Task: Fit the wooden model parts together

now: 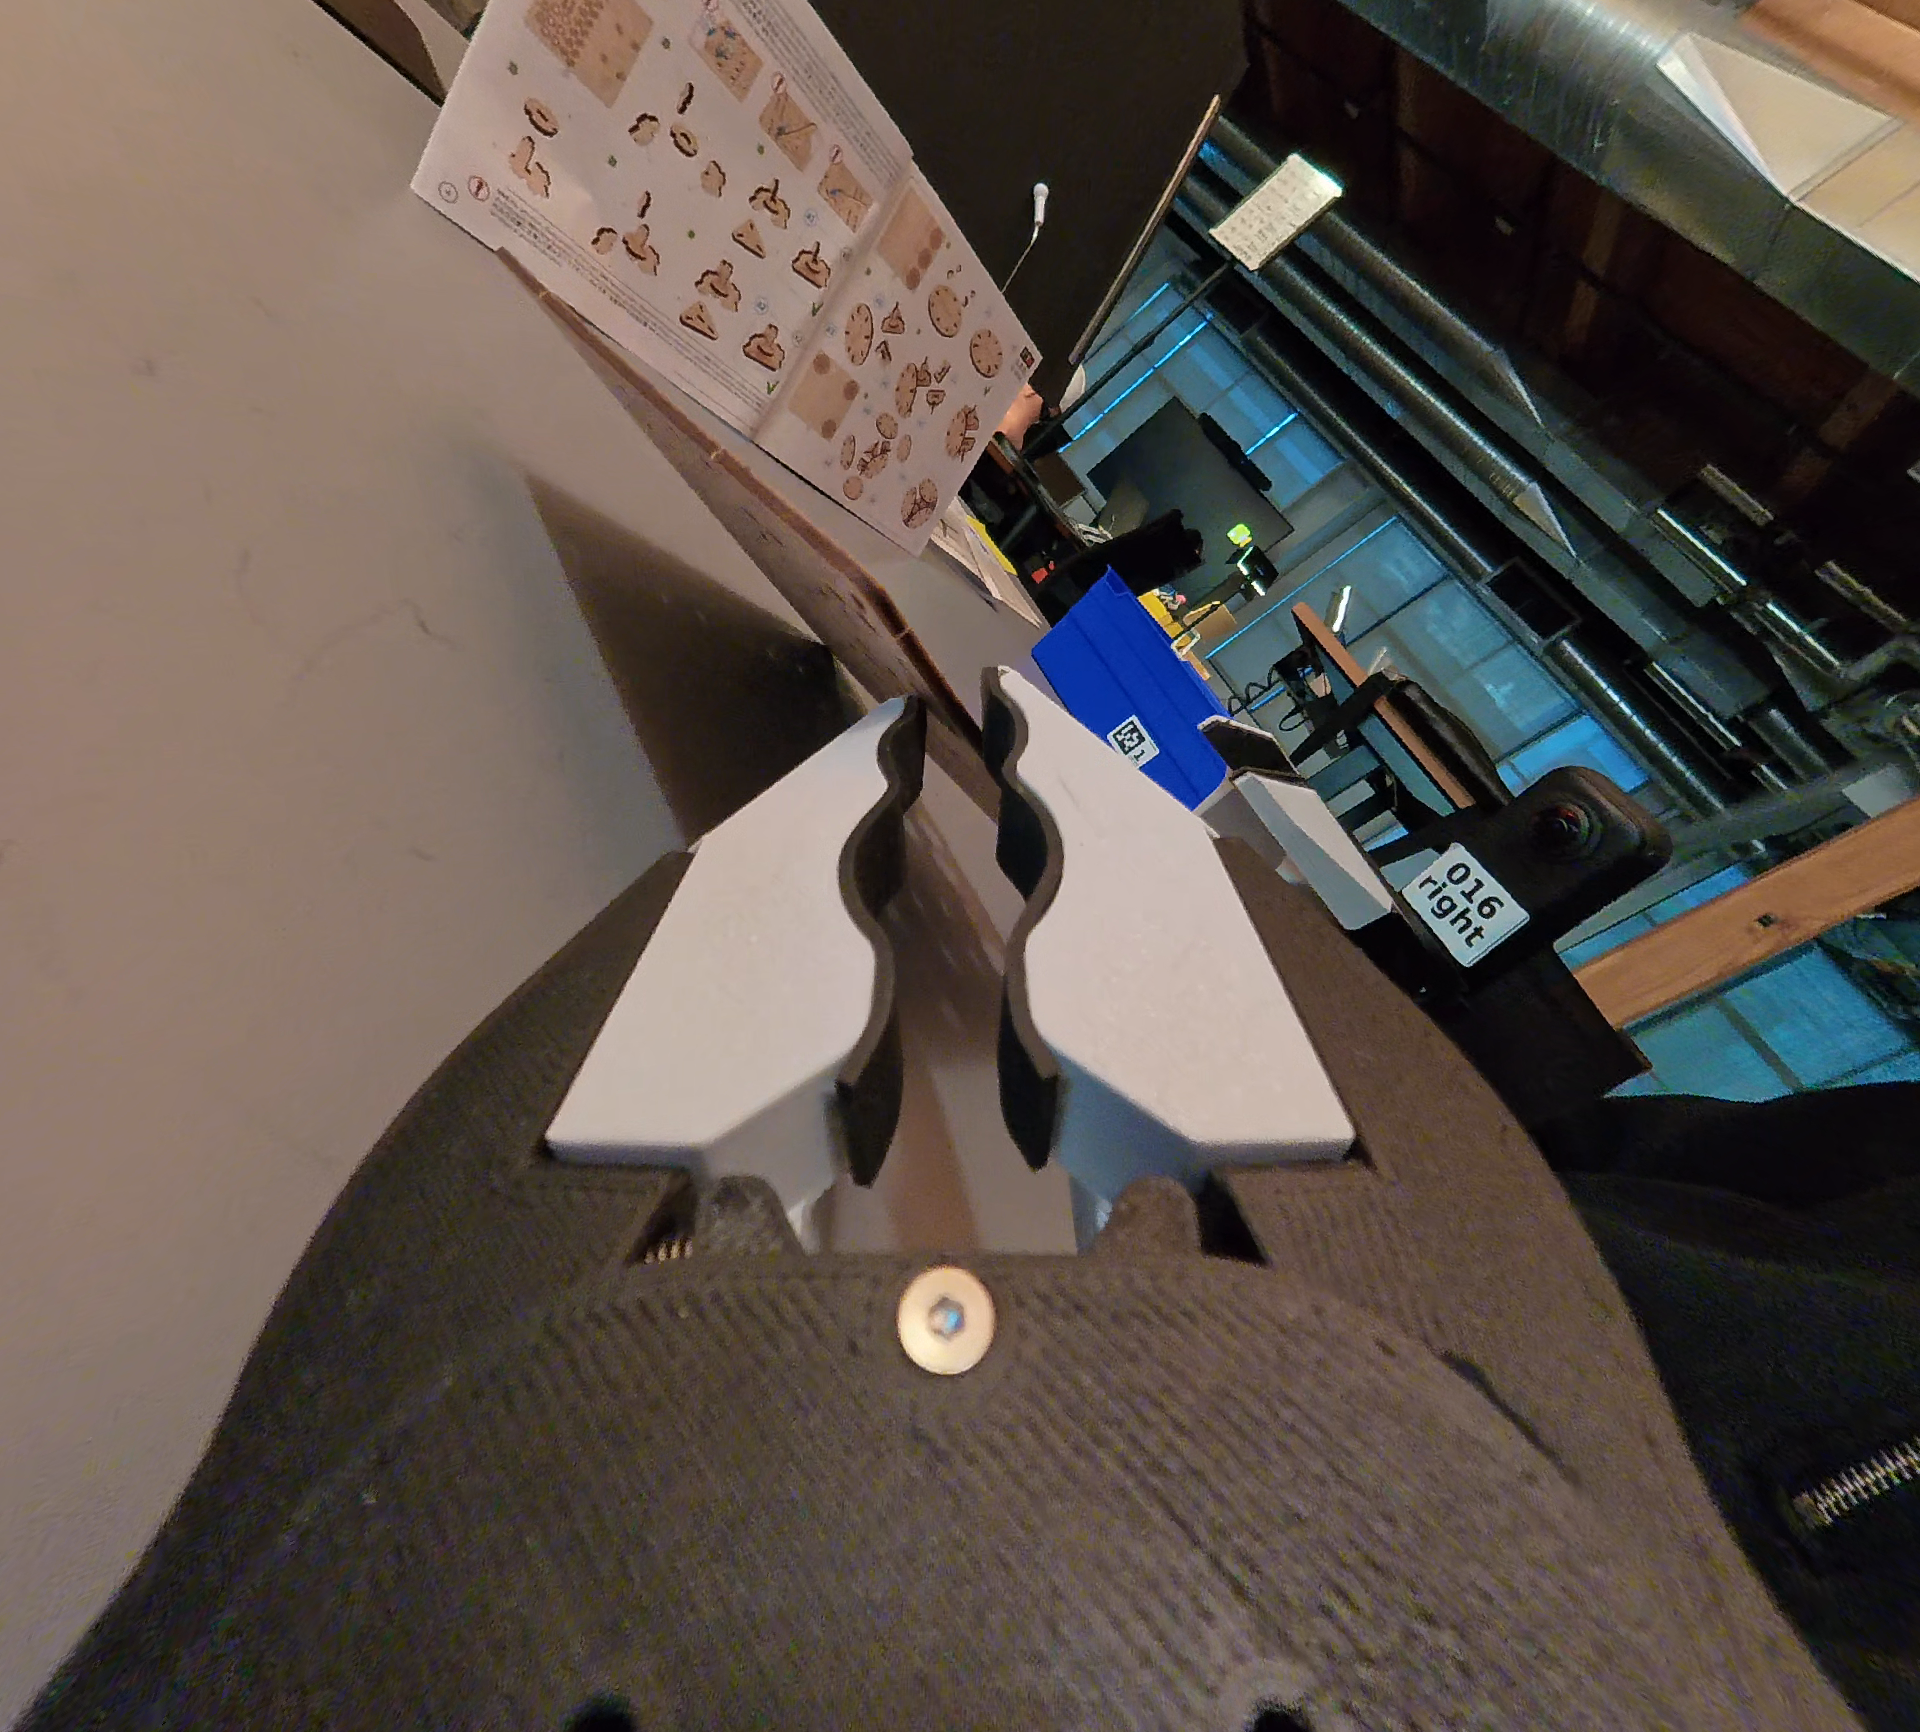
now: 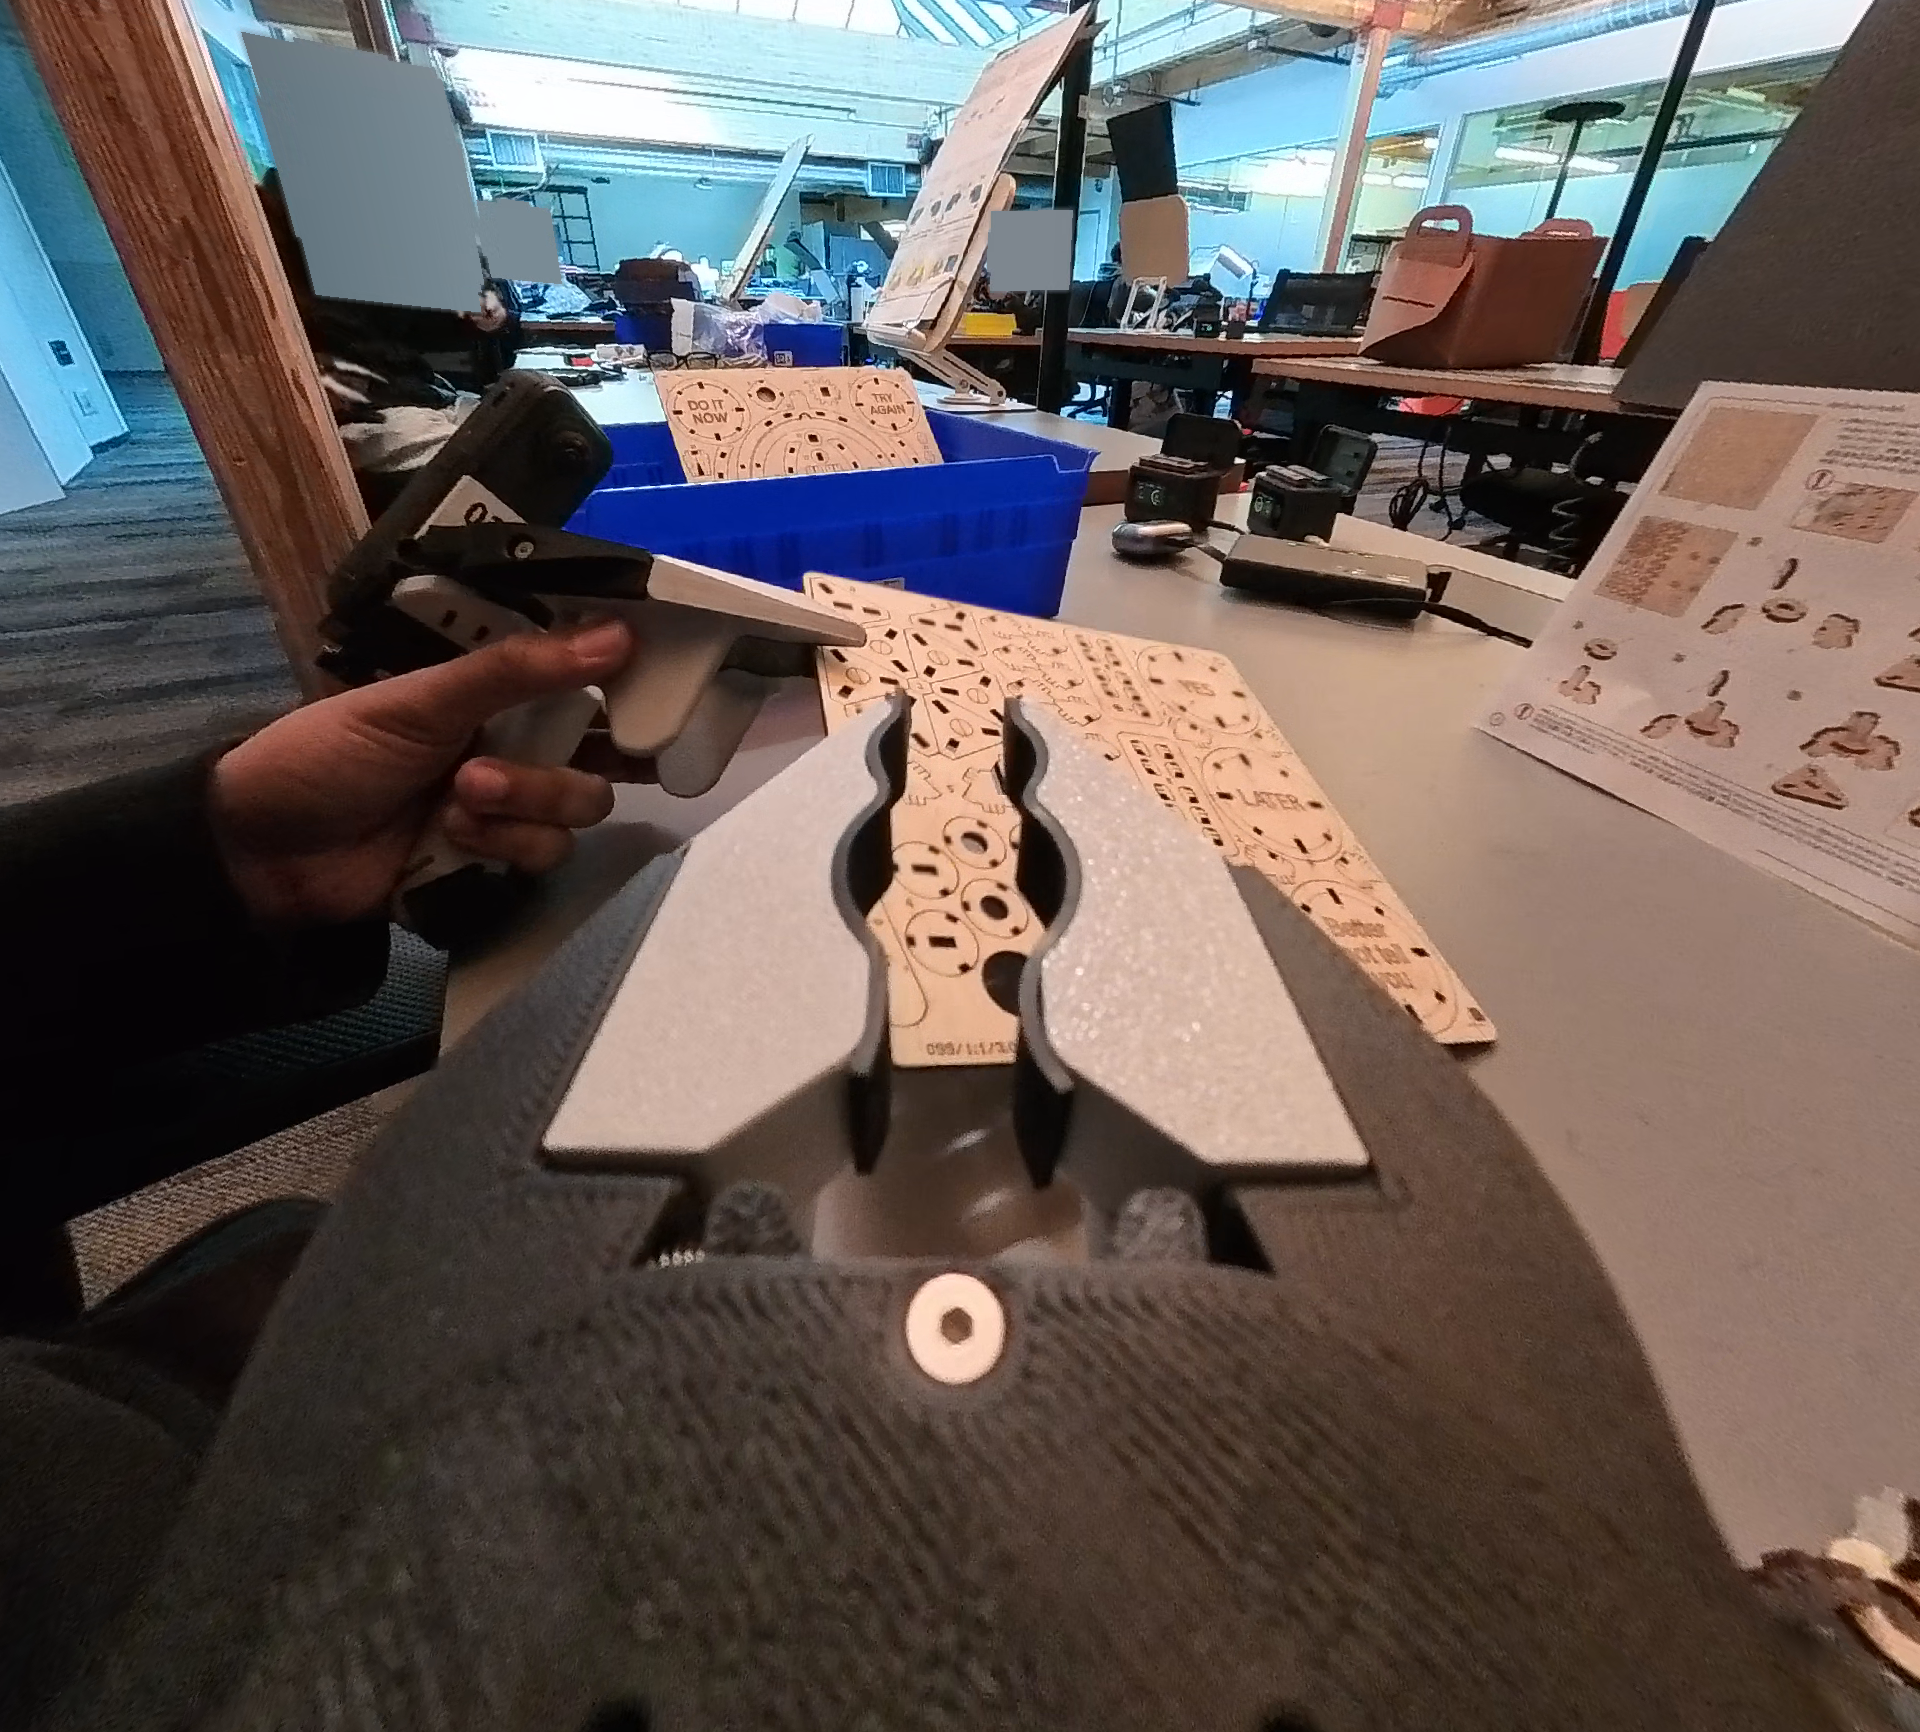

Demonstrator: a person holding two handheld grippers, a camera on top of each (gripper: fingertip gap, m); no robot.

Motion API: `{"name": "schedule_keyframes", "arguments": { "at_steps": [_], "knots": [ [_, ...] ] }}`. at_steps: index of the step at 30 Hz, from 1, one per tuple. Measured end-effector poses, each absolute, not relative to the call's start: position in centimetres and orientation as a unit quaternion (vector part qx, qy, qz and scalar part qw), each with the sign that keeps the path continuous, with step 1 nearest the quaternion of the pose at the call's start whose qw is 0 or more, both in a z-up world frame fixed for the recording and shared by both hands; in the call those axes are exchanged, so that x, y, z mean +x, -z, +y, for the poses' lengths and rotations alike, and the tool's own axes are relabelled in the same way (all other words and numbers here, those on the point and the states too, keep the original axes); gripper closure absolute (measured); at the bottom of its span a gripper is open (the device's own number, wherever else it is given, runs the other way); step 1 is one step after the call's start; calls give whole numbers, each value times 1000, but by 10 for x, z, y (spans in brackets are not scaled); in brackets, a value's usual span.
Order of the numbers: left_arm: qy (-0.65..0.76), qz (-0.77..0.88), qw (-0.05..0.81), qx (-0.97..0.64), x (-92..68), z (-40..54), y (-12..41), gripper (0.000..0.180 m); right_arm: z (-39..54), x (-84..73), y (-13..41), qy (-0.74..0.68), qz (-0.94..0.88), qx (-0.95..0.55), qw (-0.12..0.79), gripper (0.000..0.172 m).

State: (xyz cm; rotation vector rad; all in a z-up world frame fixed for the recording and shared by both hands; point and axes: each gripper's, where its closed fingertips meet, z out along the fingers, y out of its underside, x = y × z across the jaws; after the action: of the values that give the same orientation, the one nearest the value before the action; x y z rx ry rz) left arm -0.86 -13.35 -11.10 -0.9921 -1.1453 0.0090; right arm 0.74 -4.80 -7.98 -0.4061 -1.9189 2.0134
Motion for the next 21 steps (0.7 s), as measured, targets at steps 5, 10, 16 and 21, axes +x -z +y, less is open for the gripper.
{"name": "schedule_keyframes", "arguments": {
  "at_steps": [5,10,16,21],
  "knots": [
    [19,-520,729,-445,-9,-133,112,170,-49,9,81,-703,-677,-138,167,156],
    [25,-517,730,-446,-8,-132,111,169,-52,11,83,-697,-684,-128,174,156],
    [35,-515,731,-446,-7,-130,111,170,-54,13,84,-694,-687,-121,179,156],
    [40,-518,722,-457,-7,-127,115,173,-54,13,84,-693,-688,-120,180,156]
  ]
}}
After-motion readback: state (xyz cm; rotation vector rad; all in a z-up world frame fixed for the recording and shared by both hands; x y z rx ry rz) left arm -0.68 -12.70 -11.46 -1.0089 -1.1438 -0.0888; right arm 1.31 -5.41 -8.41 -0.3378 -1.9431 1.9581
